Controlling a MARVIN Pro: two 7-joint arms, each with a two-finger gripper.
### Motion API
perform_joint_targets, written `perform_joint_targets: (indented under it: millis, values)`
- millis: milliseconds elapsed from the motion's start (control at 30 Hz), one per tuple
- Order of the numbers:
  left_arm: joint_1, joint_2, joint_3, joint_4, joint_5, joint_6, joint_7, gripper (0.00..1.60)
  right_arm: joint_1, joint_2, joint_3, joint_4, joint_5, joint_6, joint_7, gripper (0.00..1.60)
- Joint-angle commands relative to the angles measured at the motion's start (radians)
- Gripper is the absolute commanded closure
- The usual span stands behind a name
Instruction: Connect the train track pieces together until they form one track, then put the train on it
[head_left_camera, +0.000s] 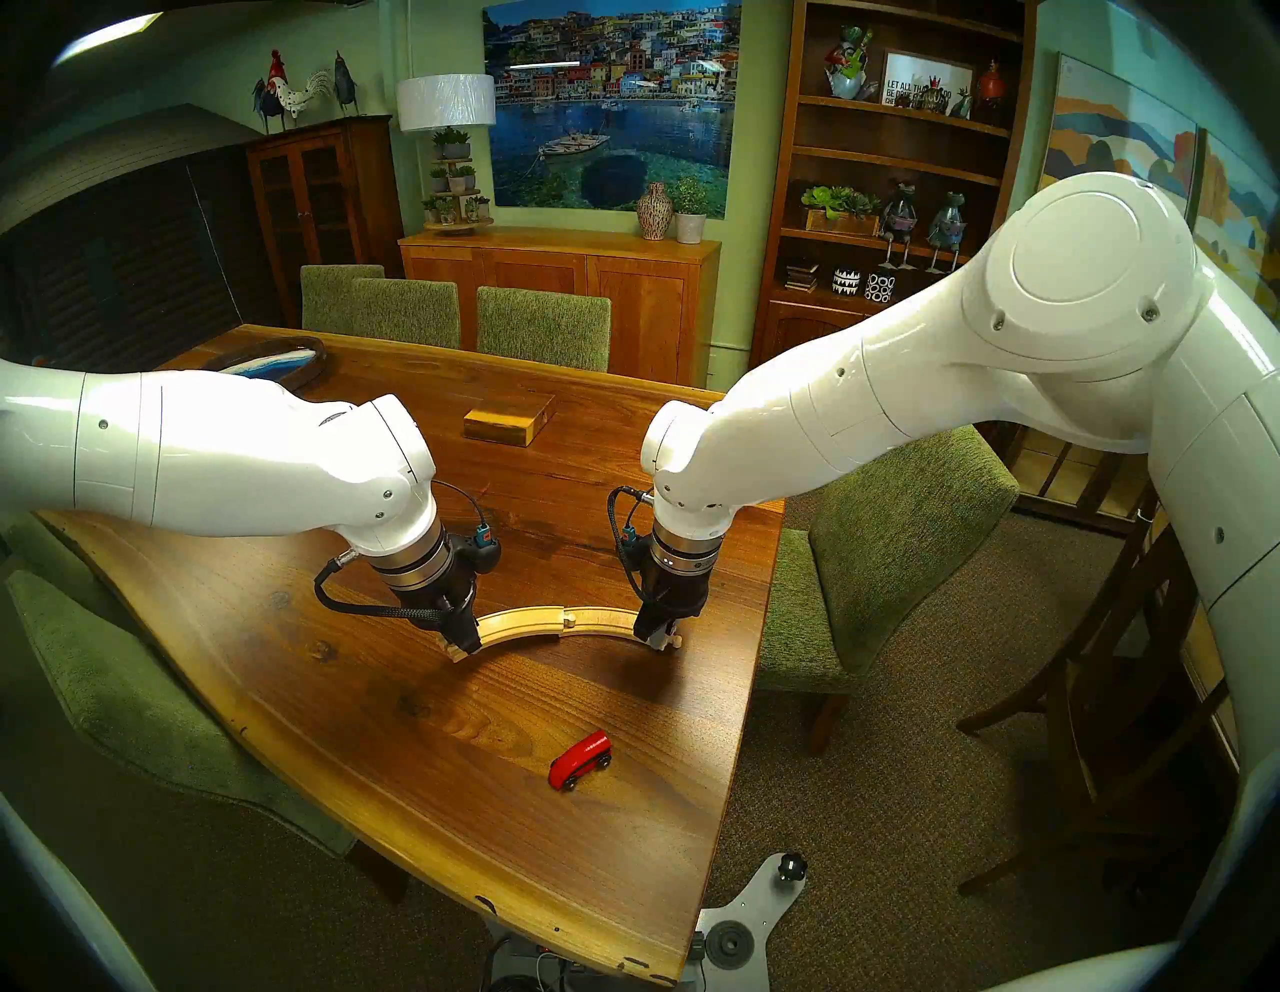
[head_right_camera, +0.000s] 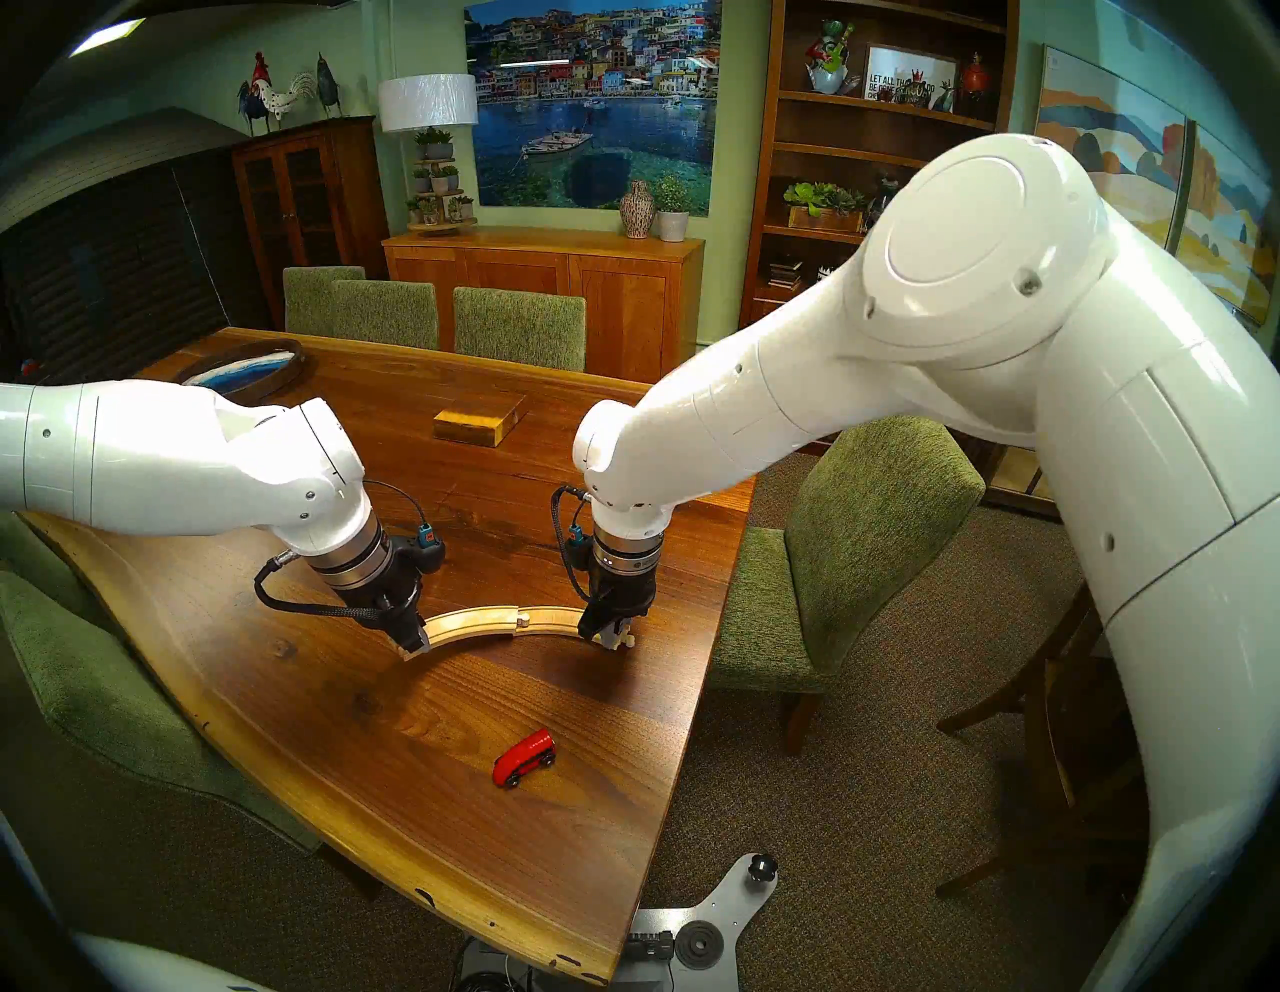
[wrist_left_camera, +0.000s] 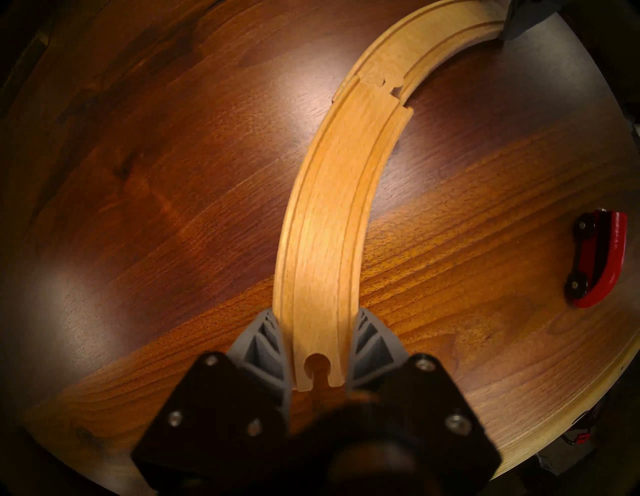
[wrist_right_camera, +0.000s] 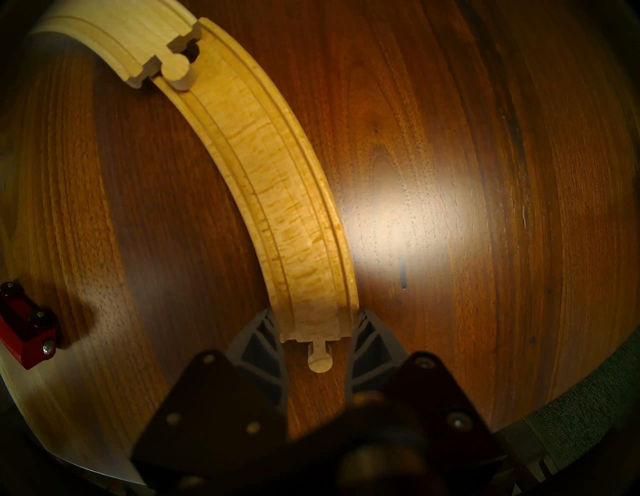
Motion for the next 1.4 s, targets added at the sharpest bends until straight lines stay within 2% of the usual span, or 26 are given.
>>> perform_joint_targets:
  millis: [0, 467, 1367]
  values:
    - [-0.019, 0.000, -0.014, 0.013, -0.001, 0.000, 0.003, 1.60, -0.001, -0.001, -0.001, -0.001, 0.001, 0.002, -0.003, 1.60]
    - [-0.034, -0.003, -0.022, 0.049, -0.001, 0.004, -0.031, 1.60, -0.002, -0.001, -0.001, -0.001, 0.000, 0.002, -0.002, 1.60]
    - [-0.019, -0.011, -0.025, 0.072, 0.022, -0.001, -0.062, 1.60, -0.002, -0.001, -0.001, -0.001, 0.000, 0.002, -0.003, 1.60]
